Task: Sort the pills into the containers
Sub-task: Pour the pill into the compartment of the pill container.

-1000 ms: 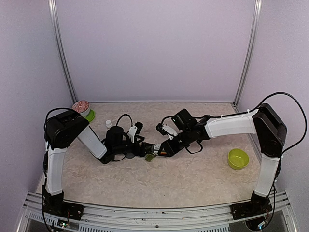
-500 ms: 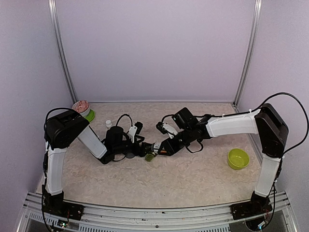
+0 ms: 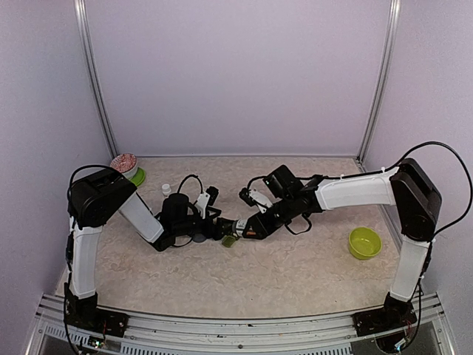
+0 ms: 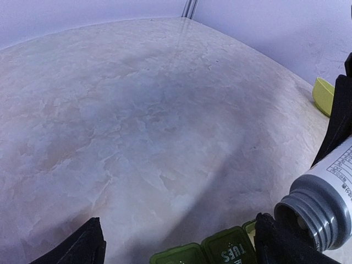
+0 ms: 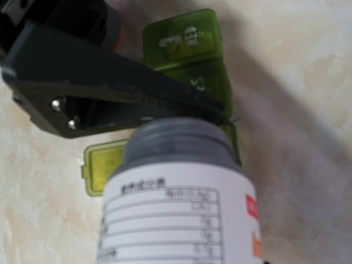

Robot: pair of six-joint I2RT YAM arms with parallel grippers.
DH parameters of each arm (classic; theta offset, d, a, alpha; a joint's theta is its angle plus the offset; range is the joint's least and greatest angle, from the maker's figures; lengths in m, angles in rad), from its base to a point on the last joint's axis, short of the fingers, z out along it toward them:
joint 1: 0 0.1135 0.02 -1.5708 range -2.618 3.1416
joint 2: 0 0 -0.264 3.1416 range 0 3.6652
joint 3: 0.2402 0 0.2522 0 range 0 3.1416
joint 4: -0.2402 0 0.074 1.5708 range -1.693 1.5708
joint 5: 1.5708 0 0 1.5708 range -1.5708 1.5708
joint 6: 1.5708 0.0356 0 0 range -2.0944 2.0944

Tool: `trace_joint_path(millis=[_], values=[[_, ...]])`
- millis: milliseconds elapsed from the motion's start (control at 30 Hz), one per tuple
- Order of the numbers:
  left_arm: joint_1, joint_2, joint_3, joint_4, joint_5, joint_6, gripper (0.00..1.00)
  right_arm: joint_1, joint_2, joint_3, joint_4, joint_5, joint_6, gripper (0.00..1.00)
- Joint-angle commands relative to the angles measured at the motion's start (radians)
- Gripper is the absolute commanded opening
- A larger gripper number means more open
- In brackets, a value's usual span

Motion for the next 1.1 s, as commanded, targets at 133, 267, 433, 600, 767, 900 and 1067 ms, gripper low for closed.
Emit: trace_joint_path(millis=[133, 267, 433, 600, 767, 900, 1067], values=[[-0.004, 0.005, -0.021, -0.05, 0.006, -0.011, 0.91, 0.012, 0.025, 0.028, -0.023, 0.006, -0.013, 0.21], [-0.003, 0.006, -0.021, -0.05, 0.006, -0.011, 0.91, 0.014, 0.03, 0.037, -0.035, 0.006, -0.017, 0.21], [-0.003, 0.006, -0.021, -0.05, 0.006, -0.011, 0.91, 0.016, 0.031, 0.048, -0.043, 0.006, -0.022, 0.21], [-0.003, 0.007, -0.019, -0.052, 0.006, -0.011, 0.9, 0.02, 0.029, 0.065, -0.059, 0.013, -0.024, 0.21], [-0.001, 0.007, -0.02, -0.052, 0.006, -0.011, 0.9, 0.02, 0.034, 0.089, -0.091, 0.025, -0.032, 0.22], [-0.002, 0.007, -0.02, -0.05, 0.007, -0.011, 0.9, 0.021, 0.045, 0.097, -0.107, 0.035, -0.037, 0.22], [-0.002, 0.008, -0.02, -0.05, 0.009, -0.01, 0.9, 0.021, 0.055, 0.097, -0.108, 0.035, -0.04, 0.21]])
